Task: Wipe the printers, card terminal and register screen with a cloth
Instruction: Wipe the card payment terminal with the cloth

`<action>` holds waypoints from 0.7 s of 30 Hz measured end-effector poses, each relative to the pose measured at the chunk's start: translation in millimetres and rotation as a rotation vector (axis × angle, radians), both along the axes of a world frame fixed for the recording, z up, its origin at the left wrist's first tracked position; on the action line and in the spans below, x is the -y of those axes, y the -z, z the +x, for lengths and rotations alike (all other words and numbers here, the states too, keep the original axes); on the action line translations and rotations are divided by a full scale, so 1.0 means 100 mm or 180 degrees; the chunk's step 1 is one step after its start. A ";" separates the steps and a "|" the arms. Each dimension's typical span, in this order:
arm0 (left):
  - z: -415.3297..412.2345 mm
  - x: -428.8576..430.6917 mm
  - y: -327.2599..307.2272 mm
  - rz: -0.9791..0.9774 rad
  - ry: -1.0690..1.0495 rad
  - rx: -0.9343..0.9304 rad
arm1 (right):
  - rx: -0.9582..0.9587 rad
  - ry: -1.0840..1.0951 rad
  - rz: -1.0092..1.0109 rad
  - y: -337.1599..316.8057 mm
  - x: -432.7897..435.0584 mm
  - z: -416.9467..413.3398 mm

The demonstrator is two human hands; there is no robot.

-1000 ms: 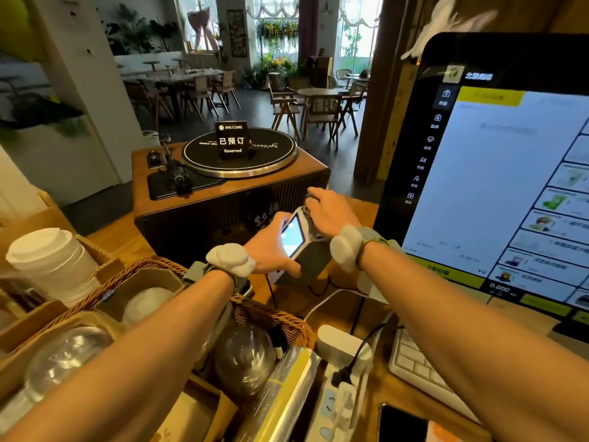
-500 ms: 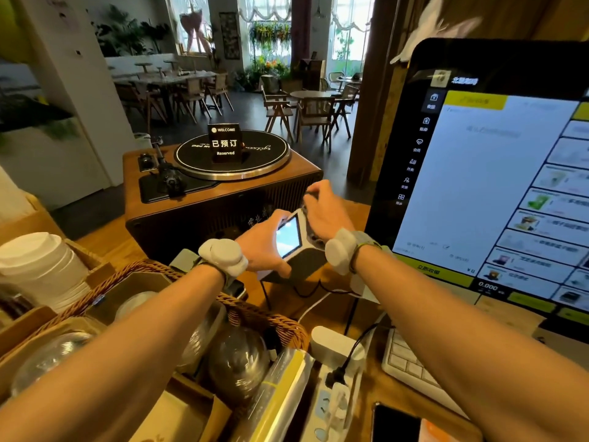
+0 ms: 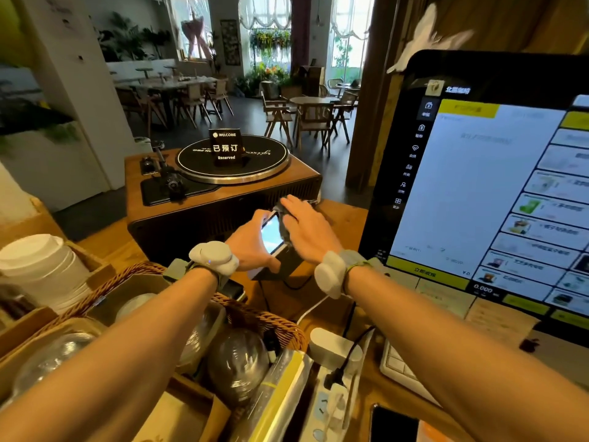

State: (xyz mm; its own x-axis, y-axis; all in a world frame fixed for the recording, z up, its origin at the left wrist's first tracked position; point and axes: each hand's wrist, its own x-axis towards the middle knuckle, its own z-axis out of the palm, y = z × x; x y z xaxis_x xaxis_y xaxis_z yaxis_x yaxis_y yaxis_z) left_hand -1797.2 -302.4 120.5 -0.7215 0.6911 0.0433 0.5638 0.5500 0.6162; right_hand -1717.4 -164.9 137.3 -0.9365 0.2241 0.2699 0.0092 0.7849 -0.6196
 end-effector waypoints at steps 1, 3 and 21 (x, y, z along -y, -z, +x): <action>0.03 -0.01 0.01 0.0027 0.0063 0.0069 | 0.0052 0.0055 0.0034 -0.02 -0.05 -0.03; 0.08 -0.05 0.04 0.0161 0.0042 0.0350 | 0.0201 0.0249 -0.0096 -0.10 -0.14 -0.05; 0.14 -0.11 -0.01 0.1149 -0.0746 0.2501 | -0.0236 -0.0202 0.0156 -0.13 0.08 0.15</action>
State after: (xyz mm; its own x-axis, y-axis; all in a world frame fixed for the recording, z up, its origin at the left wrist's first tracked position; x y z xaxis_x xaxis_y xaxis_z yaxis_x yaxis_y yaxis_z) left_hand -1782.7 -291.4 121.4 -0.7554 0.5622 -0.3366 -0.1963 0.2959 0.9348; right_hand -1702.1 -172.4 150.3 -0.9254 0.1497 0.3482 -0.0860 0.8119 -0.5775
